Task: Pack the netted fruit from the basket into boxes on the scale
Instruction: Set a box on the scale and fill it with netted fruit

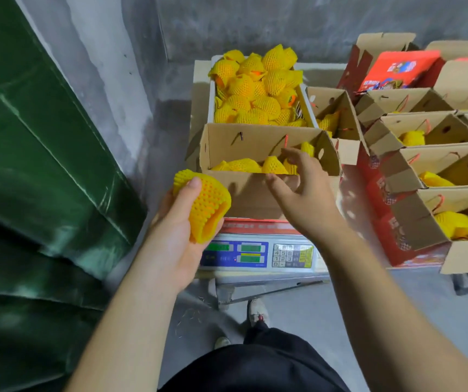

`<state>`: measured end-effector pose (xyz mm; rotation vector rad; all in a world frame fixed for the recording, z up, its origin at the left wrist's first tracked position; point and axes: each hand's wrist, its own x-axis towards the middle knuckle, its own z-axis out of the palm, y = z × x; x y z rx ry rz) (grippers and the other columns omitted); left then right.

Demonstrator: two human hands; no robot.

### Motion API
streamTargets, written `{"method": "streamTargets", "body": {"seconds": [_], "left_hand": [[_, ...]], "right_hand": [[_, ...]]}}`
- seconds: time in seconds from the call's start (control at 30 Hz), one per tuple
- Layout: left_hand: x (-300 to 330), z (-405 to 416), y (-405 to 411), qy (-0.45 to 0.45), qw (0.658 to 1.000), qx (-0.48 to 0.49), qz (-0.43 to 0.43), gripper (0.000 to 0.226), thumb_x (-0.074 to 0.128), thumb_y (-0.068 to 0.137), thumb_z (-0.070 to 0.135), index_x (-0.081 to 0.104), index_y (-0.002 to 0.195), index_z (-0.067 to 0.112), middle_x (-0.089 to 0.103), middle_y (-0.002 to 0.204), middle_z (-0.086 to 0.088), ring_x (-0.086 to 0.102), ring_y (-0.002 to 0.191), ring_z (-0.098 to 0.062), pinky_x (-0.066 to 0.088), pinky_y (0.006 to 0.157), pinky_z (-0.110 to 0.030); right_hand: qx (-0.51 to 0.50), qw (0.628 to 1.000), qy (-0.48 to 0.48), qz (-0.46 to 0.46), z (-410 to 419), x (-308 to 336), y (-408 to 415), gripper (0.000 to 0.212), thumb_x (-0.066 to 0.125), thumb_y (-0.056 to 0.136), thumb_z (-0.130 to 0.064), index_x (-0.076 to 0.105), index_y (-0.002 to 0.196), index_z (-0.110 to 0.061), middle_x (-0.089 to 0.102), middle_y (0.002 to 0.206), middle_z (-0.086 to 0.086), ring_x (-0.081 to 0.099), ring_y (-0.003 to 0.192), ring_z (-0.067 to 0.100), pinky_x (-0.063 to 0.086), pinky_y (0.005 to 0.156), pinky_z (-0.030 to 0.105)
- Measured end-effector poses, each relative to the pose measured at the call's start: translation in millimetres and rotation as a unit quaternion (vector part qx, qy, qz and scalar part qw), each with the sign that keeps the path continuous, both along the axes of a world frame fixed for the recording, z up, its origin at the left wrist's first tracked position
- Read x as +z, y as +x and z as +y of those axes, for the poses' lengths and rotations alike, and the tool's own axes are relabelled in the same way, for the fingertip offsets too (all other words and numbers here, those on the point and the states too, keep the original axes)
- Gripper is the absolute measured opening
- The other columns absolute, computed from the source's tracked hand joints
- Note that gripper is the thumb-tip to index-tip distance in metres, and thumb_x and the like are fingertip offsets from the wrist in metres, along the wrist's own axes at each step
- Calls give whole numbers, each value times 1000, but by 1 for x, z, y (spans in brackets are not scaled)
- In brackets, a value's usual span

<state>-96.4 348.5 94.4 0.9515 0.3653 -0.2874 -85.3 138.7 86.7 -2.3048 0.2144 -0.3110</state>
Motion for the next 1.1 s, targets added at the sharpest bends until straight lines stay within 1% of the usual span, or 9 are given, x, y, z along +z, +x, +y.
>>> {"method": "streamTargets", "body": {"seconds": [0.1,0.17,0.23,0.37,0.5,0.6,0.73,0.93,1.1], "left_hand": [[4,-3,-4,7,999,-30,-36,53,71,87,34,59,136,15,78,116,-8,77,102,-21,63,80,-39],[9,-7,-6,-21,995,-80,-62,65,65,88,27,50,147,3,71,127,-18,72,115,-30,62,95,-47],[9,-6,-6,-25,991,-100,-84,65,56,87,13,43,149,-3,66,127,-23,68,116,-34,58,102,-51],[9,9,-2,3,984,-117,-133,55,60,92,12,48,146,11,68,131,-20,71,117,-30,60,89,-41],[9,23,-2,-16,986,-82,-142,58,67,91,12,50,145,23,71,130,-12,72,117,-26,59,92,-39],[6,24,-5,25,985,-76,-150,59,72,88,9,51,140,26,73,125,-5,73,115,-24,61,89,-34],[-1,22,-9,64,982,-102,-148,45,59,103,1,53,145,15,71,133,-11,71,119,-30,61,91,-37],[-3,31,-3,105,990,-30,-92,33,56,106,8,64,126,32,76,122,3,77,105,-22,62,85,-32],[-7,39,3,116,991,2,-60,25,62,104,14,69,120,32,79,110,10,78,101,-15,62,84,-28]], "right_hand": [[150,964,216,30,38,6,-27,56,70,95,-40,50,146,-27,59,133,-3,66,112,8,57,89,29],[218,926,300,71,55,13,-34,62,73,94,-33,45,148,-22,64,128,-4,69,109,7,60,89,30],[226,912,338,64,62,18,-36,60,75,93,-20,45,145,-19,68,119,-4,68,107,8,60,93,33],[183,913,364,24,61,27,-36,55,75,92,-10,50,141,-12,67,121,6,69,102,13,62,80,33],[155,811,563,29,56,29,-34,45,63,96,-15,53,140,-12,66,124,11,72,102,24,59,71,36],[167,798,578,37,53,28,-34,51,60,94,-16,50,144,-14,66,127,10,72,106,24,59,74,33],[182,835,519,26,53,18,-34,60,70,89,-13,46,145,-15,63,130,15,69,110,27,58,80,33],[72,831,551,30,38,-4,-28,60,77,89,-27,53,144,-20,66,134,11,69,118,30,60,87,37],[-2,821,570,3,27,-25,-30,63,72,94,-32,49,151,-19,65,140,7,67,124,25,58,96,44]]}}
